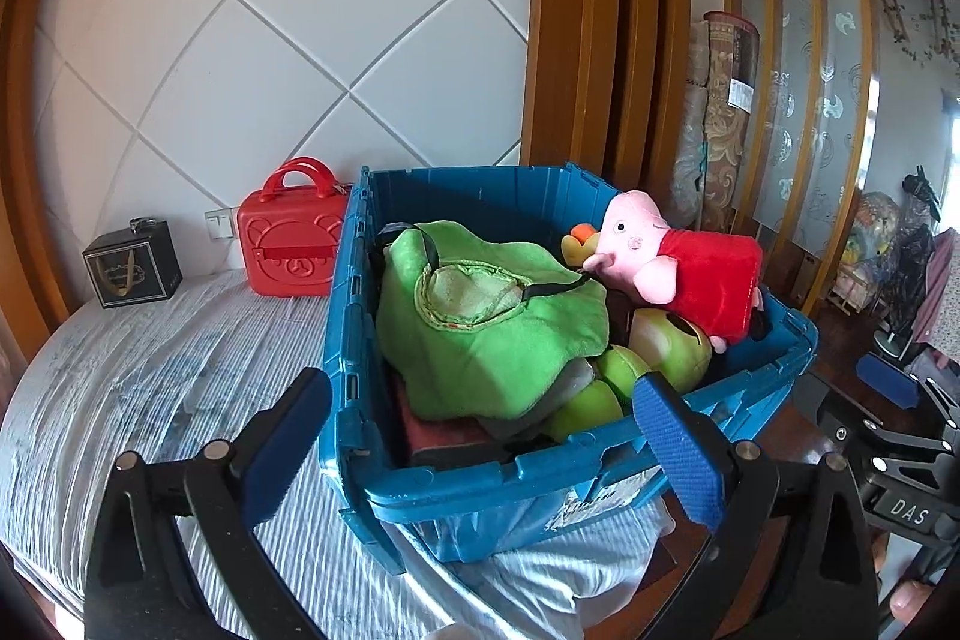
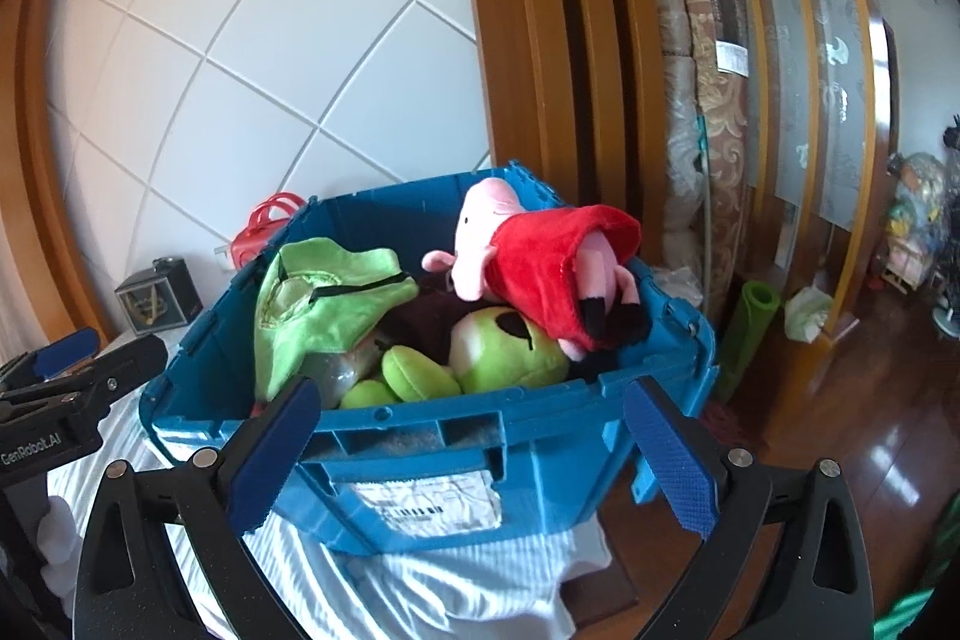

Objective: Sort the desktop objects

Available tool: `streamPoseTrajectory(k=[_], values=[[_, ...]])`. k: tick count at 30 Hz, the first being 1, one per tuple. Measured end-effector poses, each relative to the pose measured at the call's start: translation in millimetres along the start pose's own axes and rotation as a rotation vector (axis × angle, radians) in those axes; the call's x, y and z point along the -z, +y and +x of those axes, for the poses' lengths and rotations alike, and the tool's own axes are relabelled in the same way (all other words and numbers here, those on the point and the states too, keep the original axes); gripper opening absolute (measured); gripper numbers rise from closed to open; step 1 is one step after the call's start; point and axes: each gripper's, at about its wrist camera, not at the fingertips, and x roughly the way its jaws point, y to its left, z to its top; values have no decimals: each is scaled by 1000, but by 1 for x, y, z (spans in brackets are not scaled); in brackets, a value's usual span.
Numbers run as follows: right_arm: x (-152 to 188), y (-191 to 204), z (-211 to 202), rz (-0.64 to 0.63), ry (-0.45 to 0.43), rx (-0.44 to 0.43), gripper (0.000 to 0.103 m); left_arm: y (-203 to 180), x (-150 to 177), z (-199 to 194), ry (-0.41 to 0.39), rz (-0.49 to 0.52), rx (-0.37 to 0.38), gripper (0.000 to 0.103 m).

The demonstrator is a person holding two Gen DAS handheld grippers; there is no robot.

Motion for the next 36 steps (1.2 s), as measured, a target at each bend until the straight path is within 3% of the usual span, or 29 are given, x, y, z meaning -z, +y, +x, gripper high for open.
streamPoseTrajectory(k=[14,36], values=[[5,15,-18,-42,-11,19,103,-8,3,-16,-11,51,-24,102],[3,16,-18,-52,-18,38,103,-6,3,-25,-41,48,-28,102]])
